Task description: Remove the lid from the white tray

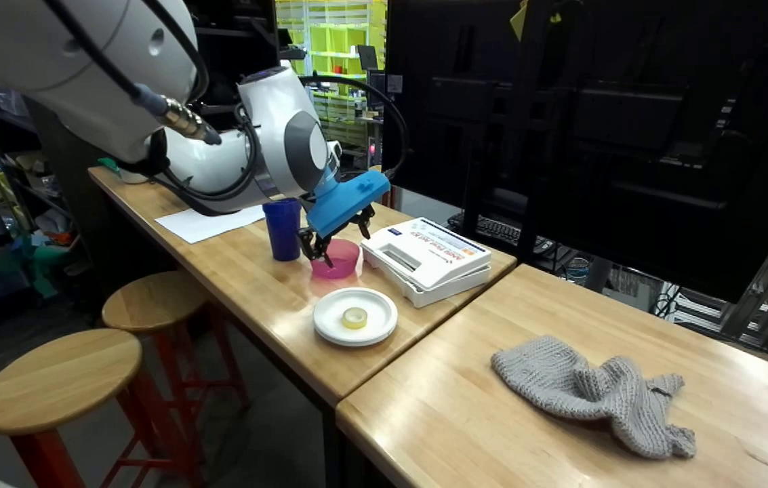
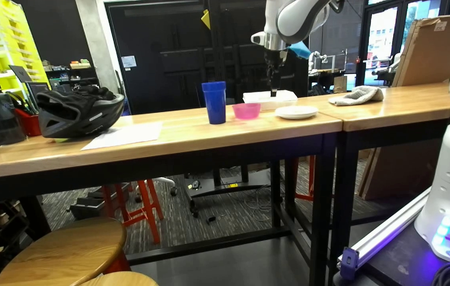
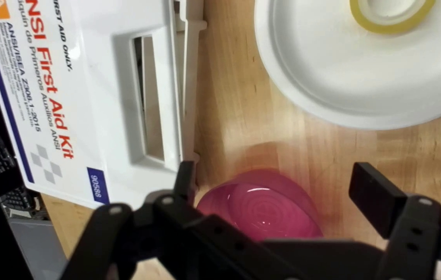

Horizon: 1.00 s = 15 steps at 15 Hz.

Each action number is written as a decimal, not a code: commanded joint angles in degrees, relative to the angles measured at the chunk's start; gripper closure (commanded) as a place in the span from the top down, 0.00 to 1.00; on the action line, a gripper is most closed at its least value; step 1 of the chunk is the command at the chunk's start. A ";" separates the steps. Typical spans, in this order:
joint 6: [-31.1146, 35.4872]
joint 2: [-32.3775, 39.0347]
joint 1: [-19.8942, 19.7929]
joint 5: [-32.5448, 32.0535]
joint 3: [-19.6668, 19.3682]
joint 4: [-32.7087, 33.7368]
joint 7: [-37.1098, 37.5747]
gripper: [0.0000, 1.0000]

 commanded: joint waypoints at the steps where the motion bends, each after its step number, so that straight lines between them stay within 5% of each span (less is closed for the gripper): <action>1: -0.53 3.42 -0.48 0.60 -0.15 2.20 -1.78 1.00; 15: 1.59 5.45 -2.46 -1.65 -0.42 1.52 -1.49 1.00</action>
